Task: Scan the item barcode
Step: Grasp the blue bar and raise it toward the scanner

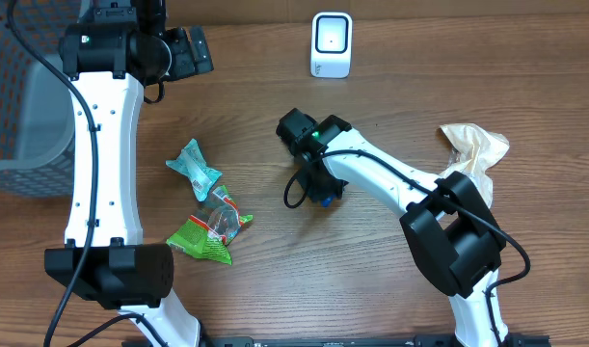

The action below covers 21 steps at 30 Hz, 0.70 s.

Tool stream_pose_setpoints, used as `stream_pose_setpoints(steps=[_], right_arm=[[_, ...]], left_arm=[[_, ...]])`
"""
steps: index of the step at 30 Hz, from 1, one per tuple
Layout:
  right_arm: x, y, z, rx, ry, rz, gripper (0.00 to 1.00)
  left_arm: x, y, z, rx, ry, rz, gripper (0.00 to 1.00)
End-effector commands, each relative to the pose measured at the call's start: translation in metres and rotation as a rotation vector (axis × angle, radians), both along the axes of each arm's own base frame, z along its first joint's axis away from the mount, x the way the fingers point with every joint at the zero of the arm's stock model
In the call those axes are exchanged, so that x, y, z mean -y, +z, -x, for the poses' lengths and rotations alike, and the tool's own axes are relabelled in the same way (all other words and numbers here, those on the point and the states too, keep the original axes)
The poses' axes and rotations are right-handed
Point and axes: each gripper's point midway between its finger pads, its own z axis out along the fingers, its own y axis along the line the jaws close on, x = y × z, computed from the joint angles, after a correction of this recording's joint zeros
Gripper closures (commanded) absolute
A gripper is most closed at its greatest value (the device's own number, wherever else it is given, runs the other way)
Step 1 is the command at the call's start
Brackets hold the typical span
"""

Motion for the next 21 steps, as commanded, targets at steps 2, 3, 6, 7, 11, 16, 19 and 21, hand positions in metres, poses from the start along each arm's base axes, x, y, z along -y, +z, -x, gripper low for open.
stream_pose_setpoints(steps=[2, 3, 6, 7, 11, 16, 19, 21], right_arm=[[0.000, 0.015, -0.002, 0.027, 0.026, 0.005, 0.74], [-0.004, 0.014, 0.003, -0.004, 0.027, -0.022, 0.63], [-0.009, 0.021, 0.010, -0.058, -0.004, -0.069, 0.58], [-0.010, 0.026, 0.009, -0.063, -0.019, -0.081, 0.58], [-0.019, 0.058, -0.003, -0.065, -0.054, -0.158, 0.57], [-0.021, 0.108, -0.037, 0.024, -0.183, -0.255, 0.47], [-0.022, 0.116, -0.053, 0.065, -0.213, -0.303, 0.44], [-0.024, 0.116, -0.060, 0.079, -0.219, -0.327, 0.45]], left_arm=[[0.004, 0.004, -0.004, 0.014, 0.000, 0.014, 0.00], [0.004, 0.004, -0.004, 0.014, 0.000, 0.014, 0.00], [0.004, 0.004, -0.004, 0.014, 0.000, 0.014, 0.00], [0.004, 0.004, -0.004, 0.014, 0.000, 0.014, 0.00], [0.004, 0.004, -0.004, 0.014, 0.000, 0.014, 0.00], [0.004, 0.004, -0.004, 0.013, 0.000, 0.014, 0.00], [0.004, 0.004, -0.004, 0.013, 0.000, 0.014, 0.00], [0.004, 0.004, -0.004, 0.013, 0.000, 0.014, 0.00]])
